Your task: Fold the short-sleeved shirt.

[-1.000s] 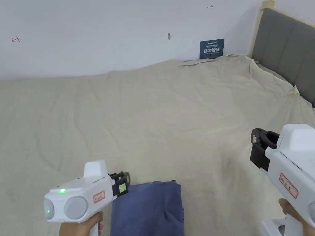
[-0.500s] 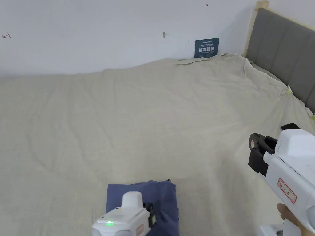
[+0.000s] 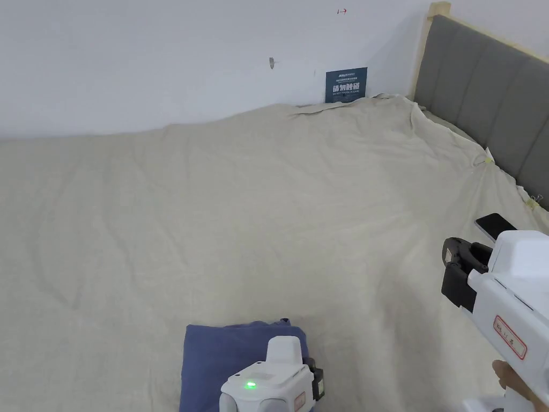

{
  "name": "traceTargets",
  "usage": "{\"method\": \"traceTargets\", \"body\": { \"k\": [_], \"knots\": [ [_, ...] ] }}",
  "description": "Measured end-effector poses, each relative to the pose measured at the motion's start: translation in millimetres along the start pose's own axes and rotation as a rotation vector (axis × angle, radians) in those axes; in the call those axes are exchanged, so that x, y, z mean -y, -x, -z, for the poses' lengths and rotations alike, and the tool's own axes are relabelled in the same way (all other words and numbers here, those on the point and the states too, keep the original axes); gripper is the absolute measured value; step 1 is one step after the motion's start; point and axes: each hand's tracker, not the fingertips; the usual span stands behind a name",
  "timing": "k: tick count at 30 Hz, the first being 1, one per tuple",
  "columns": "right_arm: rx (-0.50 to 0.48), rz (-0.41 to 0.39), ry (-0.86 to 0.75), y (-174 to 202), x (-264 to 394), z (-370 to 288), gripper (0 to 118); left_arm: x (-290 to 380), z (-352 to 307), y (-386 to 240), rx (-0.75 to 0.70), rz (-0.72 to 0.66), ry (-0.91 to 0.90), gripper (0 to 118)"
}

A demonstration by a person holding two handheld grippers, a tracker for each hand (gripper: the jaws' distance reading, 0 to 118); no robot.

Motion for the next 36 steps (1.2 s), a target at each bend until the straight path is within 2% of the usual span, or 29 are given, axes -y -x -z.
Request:
{"method": "traceTargets", "body": {
  "k": [2, 8, 16, 23, 28, 36],
  "knots": [
    [-0.001, -0.002, -0.002, 1, -1, -1, 0, -3, -5, -5, 0.043, 0.001, -0.008, 0],
    [-0.018, -0.008, -0.029, 11, -5, -4, 0, -36, -59, 3, 0.049, 0.049, -0.212, 0],
    [-0.052, -0.019, -0.1, 34, -17, -7, 0, -87, -140, 32, -0.111, 0.108, -0.492, 0],
    [-0.066, -0.05, -0.187, 64, -26, -13, 0, -106, -202, 60, -0.326, 0.156, -0.69, 0],
    [-0.059, -0.082, -0.25, 79, -27, -13, 0, -101, -231, 86, -0.451, 0.135, -0.768, 0],
    [-0.063, -0.087, -0.285, 96, -23, -8, 0, -86, -255, 119, -0.508, 0.099, -0.793, 0]
  ]
}}
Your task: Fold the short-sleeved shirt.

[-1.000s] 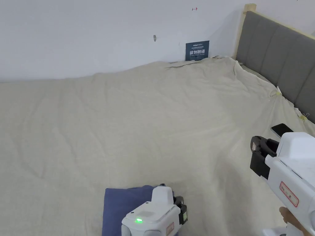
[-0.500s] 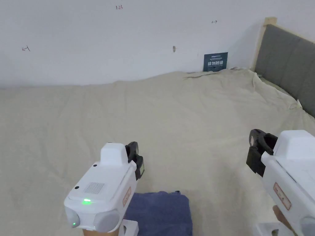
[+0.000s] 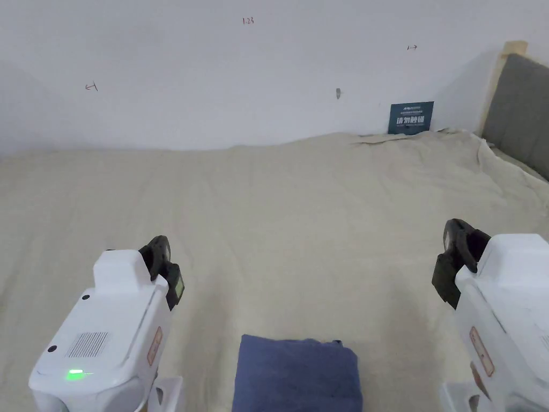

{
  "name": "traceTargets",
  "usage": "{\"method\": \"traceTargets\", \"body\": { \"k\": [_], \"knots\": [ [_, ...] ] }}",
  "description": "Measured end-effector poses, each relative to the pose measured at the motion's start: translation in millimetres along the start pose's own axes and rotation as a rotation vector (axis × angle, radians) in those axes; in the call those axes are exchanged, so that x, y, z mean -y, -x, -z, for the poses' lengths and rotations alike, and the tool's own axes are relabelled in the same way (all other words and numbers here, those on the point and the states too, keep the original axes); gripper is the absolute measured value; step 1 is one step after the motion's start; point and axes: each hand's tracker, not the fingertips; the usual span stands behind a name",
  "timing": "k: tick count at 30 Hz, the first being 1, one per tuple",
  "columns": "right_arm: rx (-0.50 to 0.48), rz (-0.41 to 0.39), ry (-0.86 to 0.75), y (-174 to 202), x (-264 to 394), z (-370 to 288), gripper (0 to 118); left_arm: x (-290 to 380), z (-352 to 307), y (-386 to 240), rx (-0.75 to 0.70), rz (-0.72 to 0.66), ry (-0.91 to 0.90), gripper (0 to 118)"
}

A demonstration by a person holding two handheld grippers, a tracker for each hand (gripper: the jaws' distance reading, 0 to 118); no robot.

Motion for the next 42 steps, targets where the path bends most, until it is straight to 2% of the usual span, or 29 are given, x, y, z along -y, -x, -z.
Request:
{"method": "traceTargets", "body": {
  "k": [11, 18, 23, 27, 33, 38, 41, 42],
  "knots": [
    [-0.036, 0.026, 0.071, 23, 31, 19, 0, 7, -3, 5, -0.002, 0.006, 0.025, 0],
    [-0.076, 0.053, 0.25, 52, 93, 36, 0, 21, 0, 9, 0.012, 0.0, 0.085, 0],
    [-0.093, 0.038, 0.395, 74, 151, 48, 0, 38, 1, 13, 0.035, -0.006, 0.165, 0],
    [-0.101, 0.017, 0.522, 86, 189, 54, 0, 56, 5, 19, 0.053, -0.041, 0.25, 0],
    [-0.108, -0.002, 0.6, 99, 229, 67, 0, 81, 11, 24, 0.077, -0.089, 0.358, 0],
    [-0.097, -0.015, 0.68, 106, 262, 81, 0, 105, 21, 29, 0.124, -0.177, 0.489, 0],
    [-0.084, -0.037, 0.686, 110, 257, 81, 0, 121, 31, 33, 0.194, -0.262, 0.592, 0],
    [-0.087, -0.055, 0.693, 111, 256, 82, 0, 126, 37, 35, 0.219, -0.289, 0.639, 5]
  ]
}}
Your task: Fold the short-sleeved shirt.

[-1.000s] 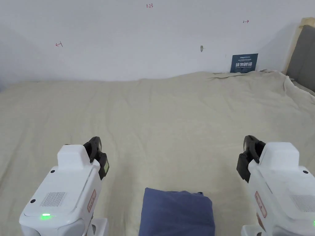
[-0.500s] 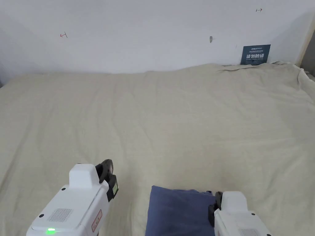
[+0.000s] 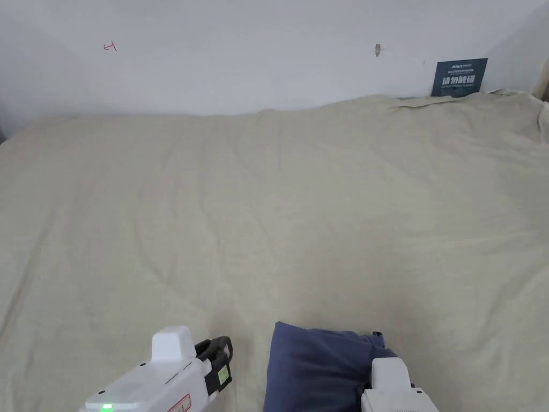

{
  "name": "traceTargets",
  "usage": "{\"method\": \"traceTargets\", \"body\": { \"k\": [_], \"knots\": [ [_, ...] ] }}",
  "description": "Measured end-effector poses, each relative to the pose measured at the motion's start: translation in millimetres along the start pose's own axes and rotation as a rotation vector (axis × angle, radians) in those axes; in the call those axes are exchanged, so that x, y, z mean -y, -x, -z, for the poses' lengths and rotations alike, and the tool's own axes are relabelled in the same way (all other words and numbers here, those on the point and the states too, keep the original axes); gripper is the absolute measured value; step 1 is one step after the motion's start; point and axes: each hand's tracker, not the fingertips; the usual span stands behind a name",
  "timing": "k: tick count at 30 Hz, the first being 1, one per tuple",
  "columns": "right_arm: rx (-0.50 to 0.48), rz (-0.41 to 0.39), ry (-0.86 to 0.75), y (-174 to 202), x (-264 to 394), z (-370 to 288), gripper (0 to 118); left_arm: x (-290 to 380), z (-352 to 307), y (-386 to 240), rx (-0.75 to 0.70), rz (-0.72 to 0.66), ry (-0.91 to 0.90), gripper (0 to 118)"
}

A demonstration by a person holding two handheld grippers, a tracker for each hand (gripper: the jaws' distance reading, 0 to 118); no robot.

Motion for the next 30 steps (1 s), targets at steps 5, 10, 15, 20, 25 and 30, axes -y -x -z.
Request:
{"method": "traceTargets", "body": {
  "k": [5, 10, 15, 20, 25, 30],
  "knots": [
    [-0.015, -0.005, 0.013, -4, -2, -1, 0, 7, 45, 11, 0.178, -0.14, 0.289, 16],
    [-0.038, 0.029, 0.026, -10, -3, 0, 0, 15, 85, 16, 0.216, -0.123, 0.425, 89],
    [-0.05, 0.058, 0.036, -13, -4, -1, 0, 9, 109, 18, 0.296, -0.106, 0.456, 95],
    [-0.065, 0.08, 0.041, -16, -5, -2, 0, -4, 125, 0, 0.345, -0.025, 0.542, 85],
    [-0.077, 0.093, 0.051, -19, -7, -2, 0, -6, 133, -6, 0.327, -0.02, 0.58, 47],
    [-0.104, 0.115, 0.06, -24, -12, -5, 0, 0, 127, -7, 0.304, -0.092, 0.578, 24]
  ]
}}
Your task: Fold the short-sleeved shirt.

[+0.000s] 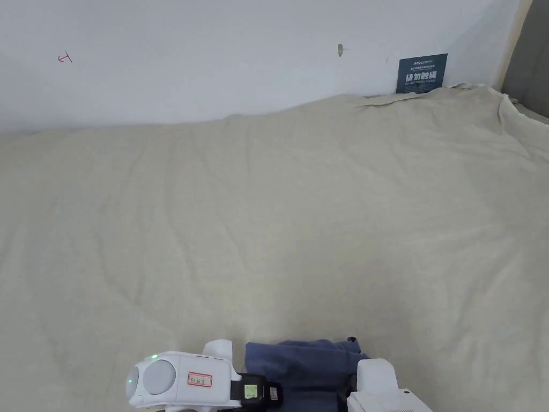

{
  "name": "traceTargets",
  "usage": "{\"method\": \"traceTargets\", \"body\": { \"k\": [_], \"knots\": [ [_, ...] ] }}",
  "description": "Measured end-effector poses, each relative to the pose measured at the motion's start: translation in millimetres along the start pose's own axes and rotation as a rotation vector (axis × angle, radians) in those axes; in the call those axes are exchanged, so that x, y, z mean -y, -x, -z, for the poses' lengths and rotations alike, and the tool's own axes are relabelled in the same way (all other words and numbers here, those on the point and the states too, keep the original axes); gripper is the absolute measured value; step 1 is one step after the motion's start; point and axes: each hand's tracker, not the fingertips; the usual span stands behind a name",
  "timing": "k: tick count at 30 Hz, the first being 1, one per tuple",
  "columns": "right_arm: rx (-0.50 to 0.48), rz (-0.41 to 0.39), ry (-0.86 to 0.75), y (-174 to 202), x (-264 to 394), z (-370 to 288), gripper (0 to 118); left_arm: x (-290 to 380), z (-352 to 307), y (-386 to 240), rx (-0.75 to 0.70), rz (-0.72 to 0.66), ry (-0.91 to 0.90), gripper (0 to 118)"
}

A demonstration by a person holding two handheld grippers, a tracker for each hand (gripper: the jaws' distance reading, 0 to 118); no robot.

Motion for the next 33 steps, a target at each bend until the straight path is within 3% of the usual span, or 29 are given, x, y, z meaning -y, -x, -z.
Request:
{"method": "traceTargets", "body": {
  "k": [4, 14, 19, 33],
  "knots": [
    [-0.025, -0.001, -0.027, 0, -9, -21, 0, 5, 0, -6, -0.053, 0.045, -0.036, 22],
    [-0.029, -0.027, -0.306, -14, -76, -117, 0, 9, -34, -22, -0.09, 0.102, -0.081, 19],
    [-0.005, -0.013, -0.406, -26, -98, -152, 0, -4, -81, 7, -0.217, 0.141, -0.103, 19],
    [0.043, -0.004, -0.485, -24, -123, -167, 0, -26, -280, 151, -0.614, -0.008, -0.19, 19]
  ]
}}
